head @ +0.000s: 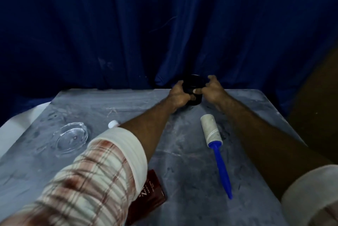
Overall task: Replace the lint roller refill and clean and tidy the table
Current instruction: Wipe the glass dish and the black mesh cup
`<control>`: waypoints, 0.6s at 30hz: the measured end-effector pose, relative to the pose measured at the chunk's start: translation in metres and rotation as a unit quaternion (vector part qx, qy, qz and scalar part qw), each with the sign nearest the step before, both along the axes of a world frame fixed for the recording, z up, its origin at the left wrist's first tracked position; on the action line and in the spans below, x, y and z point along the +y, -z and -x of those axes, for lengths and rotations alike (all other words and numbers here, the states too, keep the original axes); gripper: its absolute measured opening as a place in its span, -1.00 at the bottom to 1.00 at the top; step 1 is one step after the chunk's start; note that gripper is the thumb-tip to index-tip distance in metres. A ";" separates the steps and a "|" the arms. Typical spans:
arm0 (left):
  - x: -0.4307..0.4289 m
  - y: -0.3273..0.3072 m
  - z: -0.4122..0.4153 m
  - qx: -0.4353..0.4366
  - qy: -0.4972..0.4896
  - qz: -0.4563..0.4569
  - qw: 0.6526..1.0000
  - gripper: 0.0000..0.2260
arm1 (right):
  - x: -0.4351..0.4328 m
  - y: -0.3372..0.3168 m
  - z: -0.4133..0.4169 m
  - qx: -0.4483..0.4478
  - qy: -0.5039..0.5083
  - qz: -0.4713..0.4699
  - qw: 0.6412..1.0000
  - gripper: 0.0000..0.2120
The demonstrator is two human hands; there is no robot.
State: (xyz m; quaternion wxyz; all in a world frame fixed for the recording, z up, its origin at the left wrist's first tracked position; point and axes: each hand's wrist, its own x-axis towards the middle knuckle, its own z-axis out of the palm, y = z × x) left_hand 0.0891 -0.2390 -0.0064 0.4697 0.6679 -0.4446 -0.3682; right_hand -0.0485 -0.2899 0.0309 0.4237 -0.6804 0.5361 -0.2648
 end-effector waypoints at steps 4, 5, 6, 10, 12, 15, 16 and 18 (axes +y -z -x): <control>0.017 -0.006 -0.002 0.008 0.017 0.026 0.999 -0.38 | 0.004 0.002 0.000 -0.011 -0.016 0.026 0.999 -0.33; 0.024 -0.011 -0.005 0.005 0.024 0.038 0.999 -0.39 | 0.009 -0.001 0.000 -0.015 -0.018 0.045 0.999 -0.40; 0.031 -0.018 -0.009 -0.007 0.027 0.048 0.998 -0.39 | 0.016 -0.005 0.001 -0.025 -0.020 0.063 0.997 -0.47; 0.081 -0.050 -0.033 -0.070 0.009 0.095 0.993 -0.38 | 0.058 -0.033 -0.008 -0.093 -0.054 0.091 0.990 -0.51; 0.115 -0.063 -0.050 -0.100 -0.009 0.119 0.988 -0.37 | 0.085 -0.047 -0.021 -0.134 -0.089 0.086 0.983 -0.50; 0.175 -0.078 -0.079 -0.138 -0.048 0.144 0.979 -0.35 | 0.133 -0.061 -0.048 -0.183 -0.149 0.078 0.969 -0.51; 0.196 -0.081 -0.088 -0.144 -0.059 0.150 0.976 -0.35 | 0.150 -0.064 -0.058 -0.197 -0.170 0.072 0.963 -0.51; 0.240 -0.084 -0.105 -0.157 -0.080 0.155 0.972 -0.38 | 0.182 -0.067 -0.078 -0.215 -0.208 0.061 0.952 -0.53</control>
